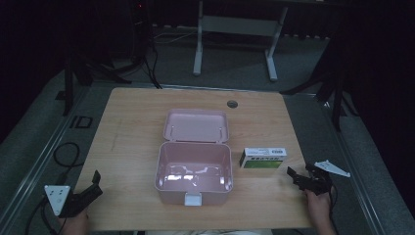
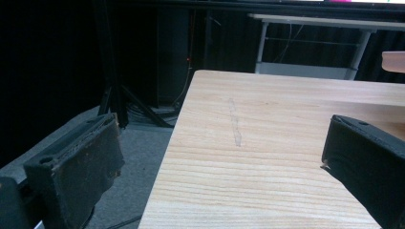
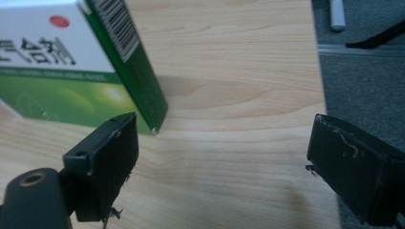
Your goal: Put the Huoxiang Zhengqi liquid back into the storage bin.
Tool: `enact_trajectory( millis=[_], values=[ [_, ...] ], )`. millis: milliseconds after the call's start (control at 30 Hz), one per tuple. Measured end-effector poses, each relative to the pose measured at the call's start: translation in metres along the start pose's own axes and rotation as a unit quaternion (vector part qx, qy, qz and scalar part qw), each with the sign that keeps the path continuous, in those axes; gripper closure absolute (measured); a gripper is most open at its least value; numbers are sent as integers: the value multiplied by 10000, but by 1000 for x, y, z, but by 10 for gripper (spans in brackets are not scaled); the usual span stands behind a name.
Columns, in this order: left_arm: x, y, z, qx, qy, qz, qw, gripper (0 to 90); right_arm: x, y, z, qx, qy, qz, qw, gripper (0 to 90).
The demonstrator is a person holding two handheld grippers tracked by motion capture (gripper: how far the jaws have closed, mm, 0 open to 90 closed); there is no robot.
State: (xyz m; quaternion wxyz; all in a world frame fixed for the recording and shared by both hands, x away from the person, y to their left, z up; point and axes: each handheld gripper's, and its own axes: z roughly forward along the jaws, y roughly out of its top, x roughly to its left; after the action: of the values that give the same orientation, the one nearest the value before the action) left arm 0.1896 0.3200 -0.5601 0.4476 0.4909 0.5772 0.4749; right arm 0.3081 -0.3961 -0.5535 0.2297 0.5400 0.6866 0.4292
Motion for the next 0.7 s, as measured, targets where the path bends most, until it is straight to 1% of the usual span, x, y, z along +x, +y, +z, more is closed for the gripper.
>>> enact_trajectory(
  millis=[100,133,200,300,333,367,400,433,467,533,567,600,633,667,700],
  values=[
    [0,0,0,6,0,-2,10000,2,1,0,0,43,138,-65,9999,101],
    [0,0,0,3,-5,-9,10000,2,2,0,1,45,121,-77,9999,101],
    [1,0,0,15,-14,-16,10000,2,1,0,1,90,223,-77,9997,101],
    [1,1,0,29,-35,-29,10000,2,1,0,2,152,279,-89,9995,101],
    [1,1,0,24,-43,-32,10000,2,1,1,3,261,429,-173,9986,101],
    [1,1,0,32,-50,-41,10000,2,2,1,3,284,490,-247,9981,101],
    [1,1,0,40,-59,-44,10000,2,2,1,4,352,493,-328,9976,101],
    [1,0,0,50,-73,-57,9999,2,2,1,4,396,545,-341,9971,101],
    [1,0,0,50,-78,-58,9999,2,2,1,5,492,802,-409,9947,101],
    [1,1,0,50,-82,-51,9999,2,2,1,5,545,914,-480,9932,101],
    [2,1,0,45,-78,-66,9999,2,2,1,6,568,1010,-538,9918,101],
    [2,1,0,36,-77,-80,9999,2,3,3,5,633,1207,-650,9885,101],
    [2,1,0,35,-74,-91,9999,2,3,3,5,665,1246,-731,9873,101],
    [2,1,0,36,-79,-93,9999,2,4,4,4,728,1273,-925,9849,101],
    [2,1,0,38,-91,-94,9999,2,5,4,4,710,1282,-1007,9841,101]
  ],
)
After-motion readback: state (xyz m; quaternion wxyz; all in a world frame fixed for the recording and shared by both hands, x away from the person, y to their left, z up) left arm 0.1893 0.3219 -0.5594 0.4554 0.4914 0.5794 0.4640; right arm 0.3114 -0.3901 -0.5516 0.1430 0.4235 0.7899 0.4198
